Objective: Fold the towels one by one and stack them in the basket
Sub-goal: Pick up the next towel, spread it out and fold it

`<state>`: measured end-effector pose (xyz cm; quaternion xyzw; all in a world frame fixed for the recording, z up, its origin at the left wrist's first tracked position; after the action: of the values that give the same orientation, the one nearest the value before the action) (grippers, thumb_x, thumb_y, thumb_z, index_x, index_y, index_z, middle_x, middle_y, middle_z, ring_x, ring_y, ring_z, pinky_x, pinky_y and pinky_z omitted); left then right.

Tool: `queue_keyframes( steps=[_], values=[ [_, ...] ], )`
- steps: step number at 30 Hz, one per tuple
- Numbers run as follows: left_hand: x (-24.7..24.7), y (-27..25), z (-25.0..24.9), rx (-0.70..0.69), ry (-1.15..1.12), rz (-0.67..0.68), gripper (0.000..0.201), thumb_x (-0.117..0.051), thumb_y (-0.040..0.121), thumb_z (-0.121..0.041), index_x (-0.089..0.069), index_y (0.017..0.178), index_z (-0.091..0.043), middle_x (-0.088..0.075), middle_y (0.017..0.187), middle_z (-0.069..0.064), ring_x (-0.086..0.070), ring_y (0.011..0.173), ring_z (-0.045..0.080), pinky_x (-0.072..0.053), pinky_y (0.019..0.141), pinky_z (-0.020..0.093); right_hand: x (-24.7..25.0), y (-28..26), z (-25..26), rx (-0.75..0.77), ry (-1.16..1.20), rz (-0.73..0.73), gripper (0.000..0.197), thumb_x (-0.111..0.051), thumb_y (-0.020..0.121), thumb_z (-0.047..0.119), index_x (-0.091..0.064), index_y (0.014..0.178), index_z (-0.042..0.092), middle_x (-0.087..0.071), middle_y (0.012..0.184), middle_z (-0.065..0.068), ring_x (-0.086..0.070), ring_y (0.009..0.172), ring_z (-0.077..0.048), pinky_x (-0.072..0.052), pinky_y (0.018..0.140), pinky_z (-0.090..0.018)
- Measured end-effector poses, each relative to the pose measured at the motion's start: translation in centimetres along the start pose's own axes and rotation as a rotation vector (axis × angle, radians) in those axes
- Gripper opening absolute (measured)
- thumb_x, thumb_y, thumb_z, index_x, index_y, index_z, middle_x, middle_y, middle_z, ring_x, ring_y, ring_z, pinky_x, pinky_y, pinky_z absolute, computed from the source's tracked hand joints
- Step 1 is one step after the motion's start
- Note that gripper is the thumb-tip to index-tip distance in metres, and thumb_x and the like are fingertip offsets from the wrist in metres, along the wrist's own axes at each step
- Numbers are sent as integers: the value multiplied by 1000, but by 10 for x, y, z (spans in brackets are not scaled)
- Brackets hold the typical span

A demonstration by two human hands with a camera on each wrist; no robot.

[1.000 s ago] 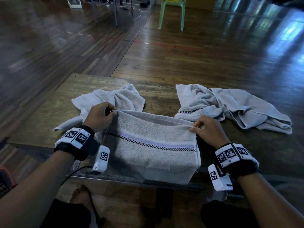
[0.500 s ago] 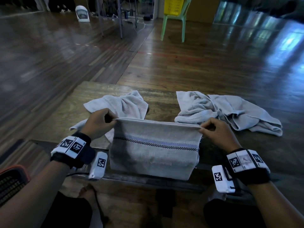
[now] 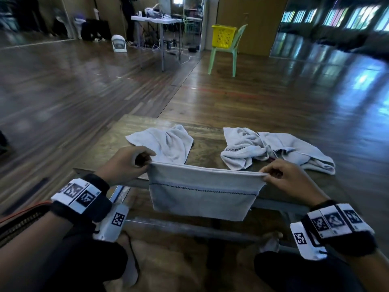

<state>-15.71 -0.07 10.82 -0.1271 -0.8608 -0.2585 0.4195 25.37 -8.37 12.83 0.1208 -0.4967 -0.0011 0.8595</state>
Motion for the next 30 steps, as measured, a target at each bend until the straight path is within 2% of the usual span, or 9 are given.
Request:
queue_keyframes(
  steps=[2,5,8,10,15,18,21,26,30],
  values=[
    [3,-5,-11,-47,128,81,18,-67,79,-7,-70,96,-13,-70,87,-2,-61,77,11,-45,67,17,6,-9,7,19,-2,0,14,-72,79,8,-70,87,20,-62,82,10,-58,76,1,-41,67,-4],
    [6,-11,-22,-20,99,146,13,-64,82,-7,-67,88,-19,-68,84,-3,-62,76,12,-48,67,24,13,-20,13,-6,30,-11,9,-71,80,10,-70,82,19,-66,81,12,-58,77,10,-41,64,-3],
    [11,-16,-25,16,7,133,12,-64,86,-14,-62,85,-25,-66,81,-8,-61,73,7,-45,65,23,22,-27,15,-48,75,-14,8,-70,80,13,-70,82,21,-69,78,8,-60,69,3,-43,61,-7],
    [13,-17,-31,46,-61,142,3,-64,87,-24,-63,85,-23,-67,80,-8,-61,71,8,-46,63,20,27,-29,14,-56,116,0,9,-70,81,13,-71,83,21,-70,79,4,-61,71,-3,-46,62,-10],
    [17,-20,-36,60,-304,152,42,-62,74,-58,-68,84,-18,-70,76,-15,-63,67,0,-46,60,10,33,-33,18,-57,200,34,8,-72,78,8,-72,82,15,-72,81,2,-62,71,-4,-45,63,-7],
    [19,-20,-26,55,-344,151,58,-62,64,-72,-70,86,-19,-72,83,-7,-68,78,8,-51,71,21,34,-36,18,-69,252,64,8,-74,76,8,-71,80,14,-71,77,-1,-60,66,-1,-45,63,-9],
    [22,-20,-20,55,-393,182,51,-67,65,-64,-70,90,-21,-73,89,-1,-68,85,17,-52,78,35,36,-39,17,-64,303,89,11,-75,75,7,-71,78,17,-72,74,-2,-61,65,-1,-48,65,-12],
    [29,-20,-26,33,-438,184,55,-71,64,-63,-70,92,-15,-73,93,4,-69,90,22,-54,82,33,38,-40,20,-61,343,101,13,-69,79,0,-71,84,12,-72,78,-1,-62,65,0,-47,64,-7],
    [34,-17,-33,29,-445,184,32,-71,75,-45,-71,92,-18,-73,94,2,-69,92,23,-54,83,32,41,-39,22,-75,361,112,15,-66,81,-2,-70,88,10,-72,82,-2,-64,67,0,-49,65,-8]
  ],
)
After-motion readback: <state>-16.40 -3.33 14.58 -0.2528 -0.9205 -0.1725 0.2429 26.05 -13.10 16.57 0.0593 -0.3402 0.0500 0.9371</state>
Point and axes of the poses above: each hand's wrist, its own y-axis towards the middle knuckle, its own x-axis out of the back of the hand, z = x × y, the point moved 1 cm from there along y, towards the middle knuckle
